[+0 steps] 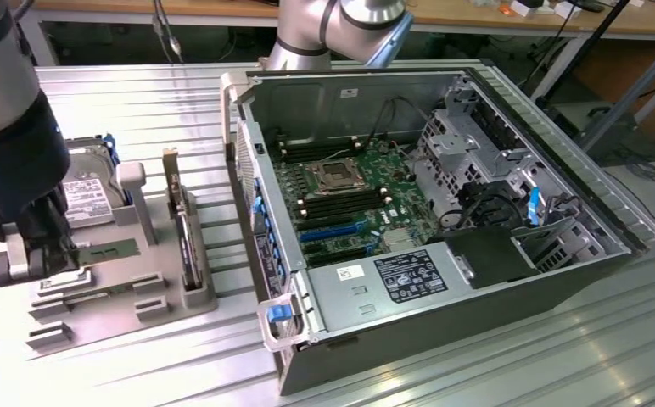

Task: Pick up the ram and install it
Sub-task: 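Pick up the ram and move it above insertion slot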

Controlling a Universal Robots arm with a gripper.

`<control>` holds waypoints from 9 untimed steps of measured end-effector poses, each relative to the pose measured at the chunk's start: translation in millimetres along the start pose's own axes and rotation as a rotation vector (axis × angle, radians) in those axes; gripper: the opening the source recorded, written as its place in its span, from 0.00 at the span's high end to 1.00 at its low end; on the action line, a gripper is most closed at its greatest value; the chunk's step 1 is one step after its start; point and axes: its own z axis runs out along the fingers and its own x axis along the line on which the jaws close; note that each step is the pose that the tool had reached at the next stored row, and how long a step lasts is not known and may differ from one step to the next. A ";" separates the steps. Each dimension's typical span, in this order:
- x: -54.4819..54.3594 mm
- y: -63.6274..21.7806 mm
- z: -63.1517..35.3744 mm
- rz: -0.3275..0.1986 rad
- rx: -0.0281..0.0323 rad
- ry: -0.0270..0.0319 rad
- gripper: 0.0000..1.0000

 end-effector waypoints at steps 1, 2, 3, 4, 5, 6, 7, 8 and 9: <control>-0.2 -0.1 -1.3 0.000 -0.0001 0.0017 0.86; -0.6 -0.3 -4.3 0.000 -0.0004 0.0050 0.86; -1.1 -0.3 -7.9 0.000 -0.0008 0.0077 0.86; -1.8 -0.2 -14.5 0.001 -0.0015 0.0119 0.86; -2.6 -0.2 -25.1 0.001 -0.0024 0.0179 0.86; -3.5 0.0 -31.8 0.001 -0.0031 0.0236 0.86; -4.4 -0.1 -36.1 0.002 -0.0037 0.0330 0.86; -4.4 -0.1 -36.1 0.002 -0.0038 0.0341 0.86; -4.5 -0.8 -36.2 0.002 -0.0040 0.0343 0.86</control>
